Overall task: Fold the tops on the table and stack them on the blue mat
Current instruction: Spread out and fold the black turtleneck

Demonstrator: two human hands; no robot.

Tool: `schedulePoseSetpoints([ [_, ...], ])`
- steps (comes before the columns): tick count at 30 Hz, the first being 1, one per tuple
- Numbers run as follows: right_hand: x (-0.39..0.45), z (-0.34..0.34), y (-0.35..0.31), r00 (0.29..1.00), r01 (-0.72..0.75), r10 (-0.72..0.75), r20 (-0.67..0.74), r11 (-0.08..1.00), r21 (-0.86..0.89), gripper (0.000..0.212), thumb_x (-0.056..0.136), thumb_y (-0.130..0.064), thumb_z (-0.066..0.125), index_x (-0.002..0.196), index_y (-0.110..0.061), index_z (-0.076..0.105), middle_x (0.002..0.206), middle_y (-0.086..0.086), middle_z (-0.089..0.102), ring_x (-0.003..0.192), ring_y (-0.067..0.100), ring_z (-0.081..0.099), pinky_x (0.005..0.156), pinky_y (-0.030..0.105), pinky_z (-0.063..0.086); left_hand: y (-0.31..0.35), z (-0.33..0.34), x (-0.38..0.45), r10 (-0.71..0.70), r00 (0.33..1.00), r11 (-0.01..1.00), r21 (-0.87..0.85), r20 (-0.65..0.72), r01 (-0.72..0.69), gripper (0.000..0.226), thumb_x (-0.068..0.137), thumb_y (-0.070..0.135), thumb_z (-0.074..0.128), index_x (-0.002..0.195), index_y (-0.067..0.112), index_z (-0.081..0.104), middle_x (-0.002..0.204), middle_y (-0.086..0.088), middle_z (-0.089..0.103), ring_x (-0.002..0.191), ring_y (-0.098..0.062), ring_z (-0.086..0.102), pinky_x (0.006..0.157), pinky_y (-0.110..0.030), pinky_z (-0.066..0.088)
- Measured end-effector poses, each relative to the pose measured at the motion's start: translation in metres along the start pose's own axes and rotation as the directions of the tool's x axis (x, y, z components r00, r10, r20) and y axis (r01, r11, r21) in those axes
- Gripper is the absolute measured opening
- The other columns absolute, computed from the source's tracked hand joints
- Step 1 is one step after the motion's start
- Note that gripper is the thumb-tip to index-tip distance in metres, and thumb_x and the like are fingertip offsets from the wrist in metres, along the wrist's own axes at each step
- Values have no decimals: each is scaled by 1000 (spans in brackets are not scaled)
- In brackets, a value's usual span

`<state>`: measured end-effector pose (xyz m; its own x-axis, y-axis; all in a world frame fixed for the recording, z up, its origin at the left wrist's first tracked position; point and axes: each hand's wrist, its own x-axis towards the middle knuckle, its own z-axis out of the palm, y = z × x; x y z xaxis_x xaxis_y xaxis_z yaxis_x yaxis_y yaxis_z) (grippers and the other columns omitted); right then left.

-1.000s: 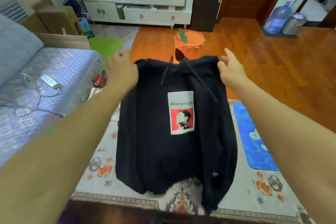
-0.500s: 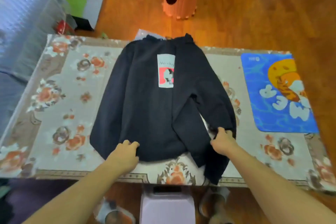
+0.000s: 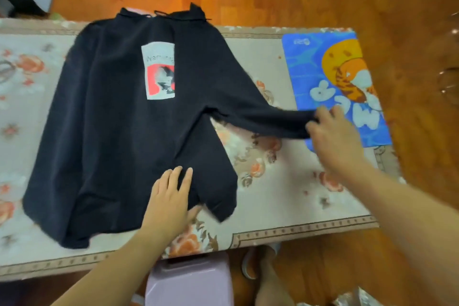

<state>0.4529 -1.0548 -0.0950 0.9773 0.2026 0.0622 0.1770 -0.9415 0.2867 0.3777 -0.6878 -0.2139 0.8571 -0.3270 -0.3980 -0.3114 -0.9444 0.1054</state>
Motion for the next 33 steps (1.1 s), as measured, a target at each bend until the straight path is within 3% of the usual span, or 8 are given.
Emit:
schedulePoseSetpoints([
  [2,23,-17,64,990,99,-117,-72,971,-219,11,71,9,55,77,5,63,81,25,52,83,36,40,62,45,34,22,-2,14,28,998,1000,12,53,-29,108,66,56,83,155,14,38,147,-18,47,127,-41,47,98,-53,48],
  [7,47,7,125,844,-297,486,227,776,-556,62,97,-29,46,154,-11,30,157,24,24,141,51,19,116,61,20,55,-13,11,189,981,956,-237,50,-172,98,77,38,67,161,29,17,156,-11,33,124,-35,52,95,-43,51],
  [12,-13,59,-29,737,-403,224,638,903,148,66,100,-35,46,159,-20,18,165,19,9,148,43,13,120,53,19,66,-28,-14,453,878,800,-364,-152,-476,70,101,45,44,161,40,9,170,5,3,149,-8,17,122,-27,19],
  [15,-54,41,-127,753,-531,135,644,702,474,63,100,-48,46,153,-18,30,154,14,34,139,35,34,113,45,32,25,-11,-28,286,946,892,-318,-154,-321,78,87,32,63,158,31,30,166,-10,20,150,-27,27,122,-42,27],
  [19,-52,19,-194,707,-678,214,674,475,561,84,90,-69,48,156,-27,18,161,-2,23,143,26,32,108,49,43,-73,10,-61,24,997,993,-114,-68,-32,91,61,30,79,147,16,50,151,-20,39,138,-44,40,118,-57,25],
  [22,-49,22,-210,727,-680,321,607,457,574,56,94,-26,56,145,-21,35,137,9,54,119,35,56,89,45,53,-140,17,-95,-95,995,993,63,-30,97,97,63,28,78,154,21,43,154,-21,38,144,-46,30,121,-60,19],
  [27,-62,23,-175,228,-904,648,727,-136,404,37,85,1,41,119,-5,55,114,21,60,99,41,57,88,48,49,-193,19,-119,-318,948,948,-26,-20,317,79,84,28,72,155,14,38,156,-18,37,144,-41,30,116,-57,33],
  [33,-88,24,-156,180,-951,502,846,308,19,48,92,-12,57,135,-1,40,126,26,54,110,45,56,89,47,51,-186,19,-132,-475,880,859,-221,-5,462,79,75,9,79,147,15,46,154,-19,28,137,-41,33,110,-51,44],
])
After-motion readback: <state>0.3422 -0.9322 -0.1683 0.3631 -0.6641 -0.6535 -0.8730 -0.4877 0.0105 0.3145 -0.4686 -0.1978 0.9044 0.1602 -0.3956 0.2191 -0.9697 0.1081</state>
